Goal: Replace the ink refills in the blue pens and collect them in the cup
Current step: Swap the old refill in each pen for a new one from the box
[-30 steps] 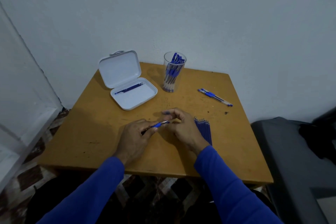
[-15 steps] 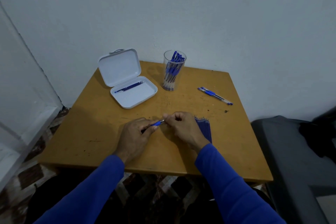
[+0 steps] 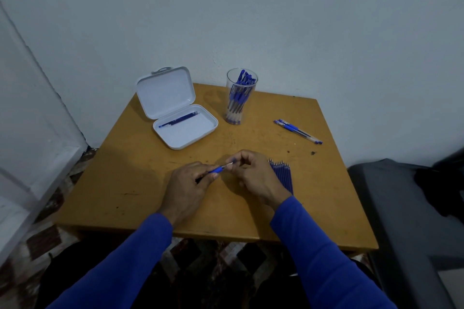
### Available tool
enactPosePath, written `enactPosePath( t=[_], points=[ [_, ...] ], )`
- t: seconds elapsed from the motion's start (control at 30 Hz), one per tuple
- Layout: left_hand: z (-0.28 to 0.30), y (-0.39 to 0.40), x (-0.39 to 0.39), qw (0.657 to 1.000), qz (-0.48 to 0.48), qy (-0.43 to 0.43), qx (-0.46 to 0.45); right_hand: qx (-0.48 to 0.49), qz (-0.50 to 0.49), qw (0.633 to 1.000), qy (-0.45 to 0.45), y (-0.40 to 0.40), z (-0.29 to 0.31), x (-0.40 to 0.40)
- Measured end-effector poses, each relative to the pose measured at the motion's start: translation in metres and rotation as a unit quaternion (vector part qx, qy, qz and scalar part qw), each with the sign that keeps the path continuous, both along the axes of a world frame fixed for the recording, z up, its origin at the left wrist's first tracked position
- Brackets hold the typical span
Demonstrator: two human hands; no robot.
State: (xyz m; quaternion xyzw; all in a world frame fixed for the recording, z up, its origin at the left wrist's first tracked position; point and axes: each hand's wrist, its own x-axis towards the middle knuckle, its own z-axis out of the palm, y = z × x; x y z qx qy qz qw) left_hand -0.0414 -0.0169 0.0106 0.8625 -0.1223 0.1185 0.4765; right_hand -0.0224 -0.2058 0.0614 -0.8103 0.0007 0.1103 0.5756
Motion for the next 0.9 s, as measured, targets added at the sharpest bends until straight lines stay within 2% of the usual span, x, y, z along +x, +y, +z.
enactPosePath(
  t=[0.13,0.23,0.33,0.47,0.9],
  points=[
    [0.000,0.000,0.000,1.000,0.009,0.002,-0.015,0.021,-0.076,0.996,-0.037,0.000,-0.001,0.004],
    [0.001,0.000,-0.001,1.000,0.010,0.005,-0.024,-0.073,-0.132,0.985,-0.079,-0.002,-0.004,0.009],
    [-0.001,0.001,-0.001,1.000,0.010,0.004,-0.018,-0.188,-0.110,0.973,-0.077,-0.004,-0.007,0.010],
    [-0.001,0.001,0.000,1.000,0.011,0.005,-0.018,-0.274,-0.090,0.955,-0.060,-0.001,-0.015,0.010],
    [-0.001,0.001,0.000,1.000,0.010,0.005,-0.010,-0.256,-0.073,0.963,-0.050,0.005,-0.019,0.013]
  ],
)
